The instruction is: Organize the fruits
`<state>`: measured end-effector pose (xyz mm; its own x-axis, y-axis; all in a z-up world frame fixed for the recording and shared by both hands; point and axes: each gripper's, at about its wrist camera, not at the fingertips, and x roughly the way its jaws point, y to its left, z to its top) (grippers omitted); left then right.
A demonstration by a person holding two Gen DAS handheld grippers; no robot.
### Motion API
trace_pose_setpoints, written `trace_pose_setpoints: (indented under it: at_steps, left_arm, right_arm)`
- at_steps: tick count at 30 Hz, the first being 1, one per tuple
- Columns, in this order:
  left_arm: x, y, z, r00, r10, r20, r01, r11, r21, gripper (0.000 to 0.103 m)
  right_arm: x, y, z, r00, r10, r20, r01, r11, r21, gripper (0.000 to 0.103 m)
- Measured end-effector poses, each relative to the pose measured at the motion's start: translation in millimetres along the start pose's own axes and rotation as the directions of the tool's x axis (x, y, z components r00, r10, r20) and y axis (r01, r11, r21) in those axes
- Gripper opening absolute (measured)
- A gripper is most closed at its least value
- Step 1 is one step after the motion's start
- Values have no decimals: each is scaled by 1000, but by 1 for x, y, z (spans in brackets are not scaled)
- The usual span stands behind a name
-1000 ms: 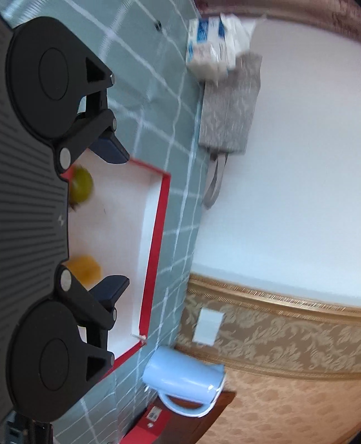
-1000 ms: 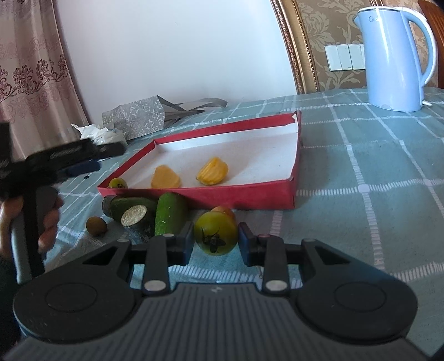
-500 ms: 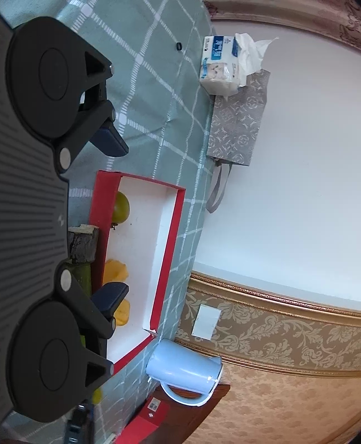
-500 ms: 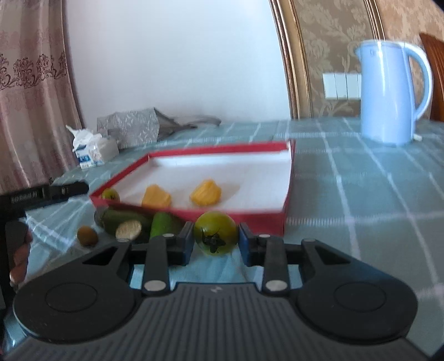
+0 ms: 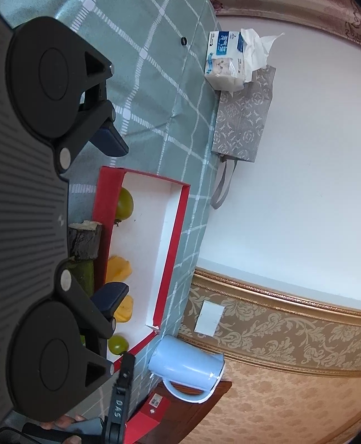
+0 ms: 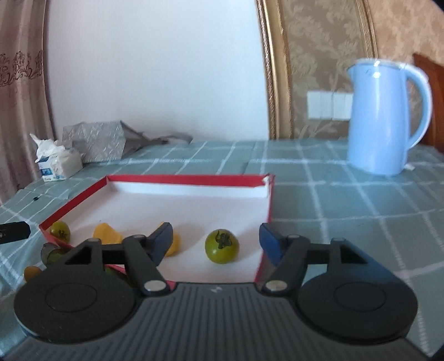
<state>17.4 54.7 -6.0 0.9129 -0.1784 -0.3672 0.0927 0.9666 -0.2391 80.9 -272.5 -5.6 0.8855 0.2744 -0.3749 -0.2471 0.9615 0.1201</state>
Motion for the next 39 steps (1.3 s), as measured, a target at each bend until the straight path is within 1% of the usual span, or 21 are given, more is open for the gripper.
trace_pose_setpoints:
  at_steps: [1,2,4,6,8,10,12,16,19,21,22,24,28,31,34,37,39]
  left_arm:
    - [0,-1,0,1000,-2,-4,2,1000,6,98]
    - [0,-2,-1,1000,-4,-5,4,1000,12,98]
    - [-3,-2,-2,1000,-14,4,14,1000,20,98]
    - [-5,-3,-4,1000,-17,3,17,999,29,98]
    - [-5,-4,-6,1000,-12,-16,13,999,46,98]
    - [-5,-7,-8,1000,3,-26,-1,998,70,98]
    - [-4,-9,-10,999,10,-39,-7,996,94,98]
    - [1,-15,-14,996,26,-87,-14,990,141,98]
    - [2,-15,-16,994,30,-108,-14,989,149,98]
    - [6,-14,-17,986,73,-150,-48,986,161,98]
    - [10,-12,-18,978,96,-186,-66,985,162,98]
    - [15,-7,-19,968,102,-228,-70,987,144,98]
    - [14,-8,-21,969,103,-223,-69,985,158,98]
    - [10,-16,-21,974,89,-208,-46,979,199,98]
    - [13,-25,-23,971,78,-224,-21,969,247,98]
    - [15,-31,-24,970,75,-232,-11,964,267,98]
    - [16,-33,-24,970,71,-233,-6,962,272,98]
  right_arm:
    - [-5,-1,-2,1000,1,16,-1,1000,13,73]
    - [-11,-3,-3,999,13,32,-14,999,36,80]
    - [-19,-2,-6,999,18,45,-21,998,62,84]
    - [-28,5,-12,999,20,46,-22,999,49,98]
    - [-41,14,-19,997,-4,76,3,1000,13,103]
    - [-56,23,-26,991,-26,130,30,999,-31,103]
    - [-67,26,-32,989,-11,150,18,999,-44,103]
    - [-74,27,-36,991,49,127,-46,998,-30,103]
    - [-74,34,-37,992,54,111,-47,997,-66,103]
    - [-74,38,-39,993,48,112,-38,996,-85,103]
    - [-73,38,-39,993,48,106,-39,996,-85,103]
    - [-72,37,-39,994,53,98,-45,996,-74,103]
    - [-72,36,-39,994,47,95,-41,997,-65,103]
    - [-67,37,-40,997,38,69,-33,997,-71,103]
    - [-66,38,-41,997,38,62,-33,997,-76,103]
    - [-63,38,-41,999,28,40,-24,997,-77,103]
    - [-63,37,-41,999,32,42,-29,997,-68,103]
